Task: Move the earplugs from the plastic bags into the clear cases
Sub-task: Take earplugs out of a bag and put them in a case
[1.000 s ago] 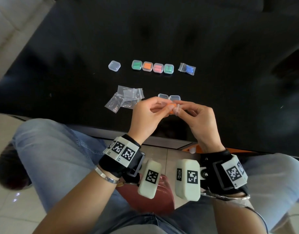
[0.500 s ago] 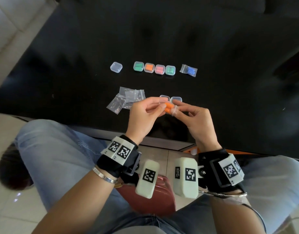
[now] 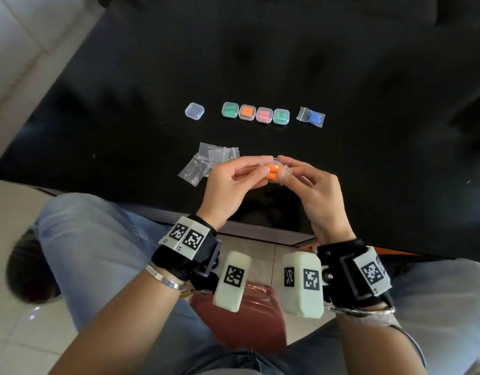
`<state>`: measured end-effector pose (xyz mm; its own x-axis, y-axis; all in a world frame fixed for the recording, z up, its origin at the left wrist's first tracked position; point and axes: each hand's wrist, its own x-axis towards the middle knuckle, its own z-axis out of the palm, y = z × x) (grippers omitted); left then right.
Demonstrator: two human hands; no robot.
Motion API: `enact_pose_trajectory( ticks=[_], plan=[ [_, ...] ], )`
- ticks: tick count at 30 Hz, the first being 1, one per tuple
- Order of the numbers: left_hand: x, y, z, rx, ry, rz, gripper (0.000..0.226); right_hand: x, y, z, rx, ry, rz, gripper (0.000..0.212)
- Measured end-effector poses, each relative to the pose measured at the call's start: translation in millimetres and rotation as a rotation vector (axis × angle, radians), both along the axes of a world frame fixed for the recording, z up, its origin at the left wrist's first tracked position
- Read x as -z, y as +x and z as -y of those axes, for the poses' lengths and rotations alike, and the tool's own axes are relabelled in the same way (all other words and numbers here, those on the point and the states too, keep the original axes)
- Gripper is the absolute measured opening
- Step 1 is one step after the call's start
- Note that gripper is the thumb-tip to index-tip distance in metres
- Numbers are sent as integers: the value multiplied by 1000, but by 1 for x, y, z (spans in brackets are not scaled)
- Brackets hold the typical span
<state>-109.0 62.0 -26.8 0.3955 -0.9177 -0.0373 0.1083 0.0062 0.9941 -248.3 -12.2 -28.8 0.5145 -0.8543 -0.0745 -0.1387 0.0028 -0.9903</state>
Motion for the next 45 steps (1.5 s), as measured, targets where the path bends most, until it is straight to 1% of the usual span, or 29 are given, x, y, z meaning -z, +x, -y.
enact_pose_trajectory(
  ticks=[2, 6, 13, 15, 18, 19, 21, 22, 23, 24, 26, 28, 30, 32, 34, 36, 38, 41, 43, 45],
  plan=[
    [0, 1, -1, -7, -5, -13, 23, 0, 1, -1, -1, -13, -2, 8],
    [2, 0, -2, -15, -17, 23, 25, 2, -1, -4, 23, -36, 10, 8],
    [4, 10, -6, -69, -12, 64, 25, 7, 10, -4, 40, -87, -37, 9],
    [4, 11, -6, -67, -18, 99, 25, 7, 12, -4, 29, -81, -44, 8],
    [7, 13, -4, -69, -13, 205, 25, 6, 12, -3, 48, -35, -31, 7],
    [9, 18, -4, -122, -7, 219, 25, 5, 8, -2, 91, 2, -9, 6],
    [11, 39, -4, -337, 5, 132, 23, 4, -6, 3, 195, 52, 26, 7],
    [9, 54, -5, -439, 17, 83, 23, 4, -14, 7, 227, 41, 17, 8],
    [7, 66, -6, -500, 43, 71, 23, 4, -22, 10, 242, 17, -8, 8],
    [4, 75, -7, -505, 84, 102, 26, 4, -27, 13, 247, -5, -38, 8],
    [3, 81, -4, -417, 172, 209, 33, 6, -30, 17, 251, -35, -93, 8],
    [7, 77, 1, -329, 238, 343, 31, 9, -25, 20, 252, -41, -130, 10],
    [12, 72, 4, -294, 287, 480, 27, 13, -20, 21, 252, -31, -167, 11],
    [17, 72, 5, -271, 318, 599, 27, 17, -18, 22, 248, -18, -200, 12],
    [20, 73, 6, -242, 357, 763, 30, 20, -16, 25, 246, -39, -263, 16],
    [23, 72, 6, -236, 405, 956, 38, 23, -14, 30, 245, -96, -353, 20],
    [21, 69, 8, -253, 371, 1082, 42, 24, -13, 37, 238, -176, -433, 20],
    [15, 57, 17, -203, 236, 1134, 41, 22, -11, 48, 235, -250, -526, 17],
    [13, 42, 27, -84, 194, 1102, 41, 20, -6, 54, 208, -281, -604, 18],
    [15, 27, 38, 41, 191, 1064, 46, 19, -2, 60, 162, -285, -659, 17]
  ],
)
